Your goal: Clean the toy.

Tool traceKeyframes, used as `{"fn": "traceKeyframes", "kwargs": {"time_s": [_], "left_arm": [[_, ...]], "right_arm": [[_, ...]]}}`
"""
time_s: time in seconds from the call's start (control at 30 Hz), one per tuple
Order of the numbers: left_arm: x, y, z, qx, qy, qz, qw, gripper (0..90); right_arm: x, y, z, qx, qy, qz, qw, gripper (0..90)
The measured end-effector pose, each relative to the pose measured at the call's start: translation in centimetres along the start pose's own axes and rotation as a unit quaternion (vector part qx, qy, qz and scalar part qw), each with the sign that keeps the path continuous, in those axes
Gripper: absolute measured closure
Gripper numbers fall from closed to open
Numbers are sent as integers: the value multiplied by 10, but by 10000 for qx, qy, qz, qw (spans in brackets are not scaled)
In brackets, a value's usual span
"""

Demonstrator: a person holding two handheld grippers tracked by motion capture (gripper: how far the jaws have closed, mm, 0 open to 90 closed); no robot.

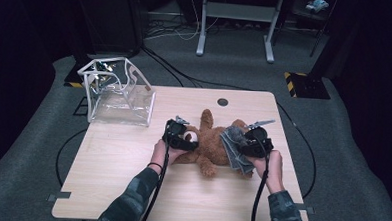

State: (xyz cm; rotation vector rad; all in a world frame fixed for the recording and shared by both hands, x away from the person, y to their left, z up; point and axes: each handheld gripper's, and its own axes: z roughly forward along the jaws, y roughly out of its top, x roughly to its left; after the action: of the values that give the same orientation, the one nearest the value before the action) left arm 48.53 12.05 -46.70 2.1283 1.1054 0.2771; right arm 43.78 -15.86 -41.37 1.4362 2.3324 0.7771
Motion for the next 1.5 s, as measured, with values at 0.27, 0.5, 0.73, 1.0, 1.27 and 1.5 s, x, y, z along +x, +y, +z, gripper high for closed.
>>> {"fn": "traceKeyframes", "kwargs": {"time_s": [0.27, 0.5, 0.73, 1.0, 1.27, 1.5], "left_arm": [[0, 0, 0, 29, -18, 16, 10000, 206], [0, 0, 0, 7, -10, 1, 10000, 206], [0, 0, 0, -6, 4, -20, 10000, 206], [1, 0, 0, -2, -12, -22, 10000, 206], [1, -1, 0, -7, -31, -16, 10000, 206], [1, 0, 0, -4, -19, -24, 10000, 206]], "right_arm": [[-6, -11, 21, 36, -455, -22, 9990, 739], [-32, -33, 25, 332, -764, 237, 9962, 745], [-26, -24, -24, -377, -703, 305, 9963, 744], [17, -7, -5, -346, -212, -236, 9989, 742], [-7, -35, 17, 22, -542, 95, 9985, 744], [-9, -35, -9, -355, -474, 197, 9981, 745]]}}
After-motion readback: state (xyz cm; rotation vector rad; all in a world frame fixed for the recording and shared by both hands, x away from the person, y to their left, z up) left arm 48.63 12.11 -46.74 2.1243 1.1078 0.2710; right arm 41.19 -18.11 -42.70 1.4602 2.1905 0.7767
